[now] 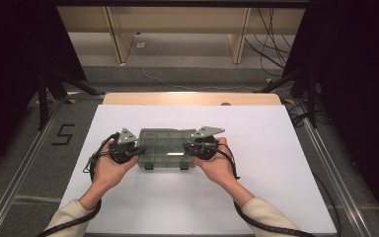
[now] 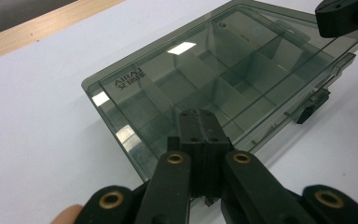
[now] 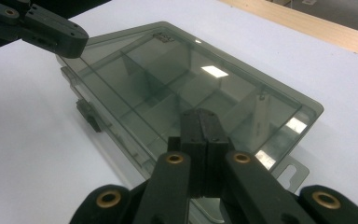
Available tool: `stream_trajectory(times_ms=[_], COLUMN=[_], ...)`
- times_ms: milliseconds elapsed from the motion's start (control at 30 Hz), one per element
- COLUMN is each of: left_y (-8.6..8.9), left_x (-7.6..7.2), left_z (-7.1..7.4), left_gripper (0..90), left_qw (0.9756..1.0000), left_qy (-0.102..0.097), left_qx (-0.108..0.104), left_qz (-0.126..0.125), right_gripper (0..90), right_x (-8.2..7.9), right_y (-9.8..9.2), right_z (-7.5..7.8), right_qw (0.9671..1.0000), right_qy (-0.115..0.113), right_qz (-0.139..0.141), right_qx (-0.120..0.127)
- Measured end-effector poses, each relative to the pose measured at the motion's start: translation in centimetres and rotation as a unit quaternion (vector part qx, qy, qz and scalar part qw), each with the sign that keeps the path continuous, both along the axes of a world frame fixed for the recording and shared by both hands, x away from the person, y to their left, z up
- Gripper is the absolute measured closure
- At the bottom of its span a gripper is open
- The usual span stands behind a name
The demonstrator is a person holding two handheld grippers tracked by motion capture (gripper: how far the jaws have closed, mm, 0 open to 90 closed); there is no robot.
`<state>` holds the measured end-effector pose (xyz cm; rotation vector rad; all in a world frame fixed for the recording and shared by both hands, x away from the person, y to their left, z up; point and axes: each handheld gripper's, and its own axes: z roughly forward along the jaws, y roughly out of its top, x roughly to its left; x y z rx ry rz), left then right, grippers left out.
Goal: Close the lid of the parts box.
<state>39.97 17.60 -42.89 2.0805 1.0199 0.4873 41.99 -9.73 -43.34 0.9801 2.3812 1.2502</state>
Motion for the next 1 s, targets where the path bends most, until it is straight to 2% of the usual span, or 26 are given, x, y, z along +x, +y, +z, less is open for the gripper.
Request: stream_trajectory(times_ms=[33,67,100,133,200,233,300,367,667,700,733,767,800,833,867,900,1000], left_y=[0.03,0.20,0.24,0.21,-0.04,-0.05,-0.11,-0.09,-0.09,-0.07,0.21,-0.09,-0.11,0.02,0.02,-0.15,-0.17], left_x=[0.03,0.03,0.05,0.04,0.05,0.05,-0.02,-0.01,-0.01,-0.03,0.04,0.00,0.02,0.04,0.04,0.02,0.03], left_z=[-0.03,0.06,0.05,0.01,-0.26,-0.24,-0.23,-0.22,-0.29,-0.26,-0.09,-0.30,-0.36,-0.28,-0.29,-0.44,-0.47], left_gripper=[89.5,89.5,89.5,89.5,89.5,89.5,89.5,89.5,89.5,89.5,89.5,89.5,89.5,89.5,89.5,89.5,89.5], left_qw=[1.0000,0.9999,0.9998,0.9998,1.0000,1.0000,1.0000,1.0000,1.0000,0.9999,0.9993,0.9999,0.9999,0.9997,0.9997,1.0000,0.9999], left_qy=[0.000,0.002,0.004,0.004,0.002,0.002,0.004,0.004,0.008,0.008,0.012,0.007,0.009,0.012,0.012,0.006,0.007], left_qx=[0.001,0.015,0.018,0.018,0.003,0.006,0.007,0.007,0.005,0.010,0.031,0.010,0.007,0.016,0.017,0.006,0.009], left_qz=[0.000,-0.006,-0.010,-0.009,-0.001,-0.002,0.000,0.000,-0.003,-0.003,-0.018,-0.005,-0.004,-0.011,-0.011,-0.003,-0.002], right_gripper=[90.0,90.0,90.0,90.0,90.0,90.0,90.0,90.0,90.0,90.0,90.0,90.0,90.0,90.0,90.0,90.0,90.0], right_x=[0.05,0.02,0.04,0.05,0.03,-0.04,0.04,-0.05,-0.04,0.01,0.02,0.01,0.00,0.03,0.03,0.06,-0.07], right_y=[-0.04,-0.02,0.00,0.02,0.03,0.06,0.09,0.07,0.07,0.05,0.09,0.10,0.08,0.06,0.06,0.04,0.14], right_z=[-0.07,-0.08,-0.13,-0.17,-0.20,-0.18,-0.37,-0.35,-0.44,-0.52,-0.57,-0.63,-0.62,-0.68,-0.71,-0.72,-0.71], right_qw=[1.0000,1.0000,1.0000,1.0000,1.0000,0.9999,1.0000,0.9999,0.9998,0.9998,0.9998,0.9998,0.9998,0.9998,0.9998,0.9998,0.9996], right_qy=[-0.003,0.000,0.000,0.002,0.004,0.010,0.003,0.010,0.016,0.011,0.013,0.010,0.013,0.011,0.011,0.011,0.023], right_qz=[0.003,0.002,0.003,0.003,0.002,0.000,0.001,-0.001,-0.003,0.000,0.000,-0.003,-0.003,-0.002,-0.002,0.001,-0.005], right_qx=[-0.004,-0.003,-0.004,-0.003,-0.007,-0.006,-0.009,-0.009,-0.013,-0.016,-0.014,-0.014,-0.015,-0.017,-0.017,-0.019,-0.017])
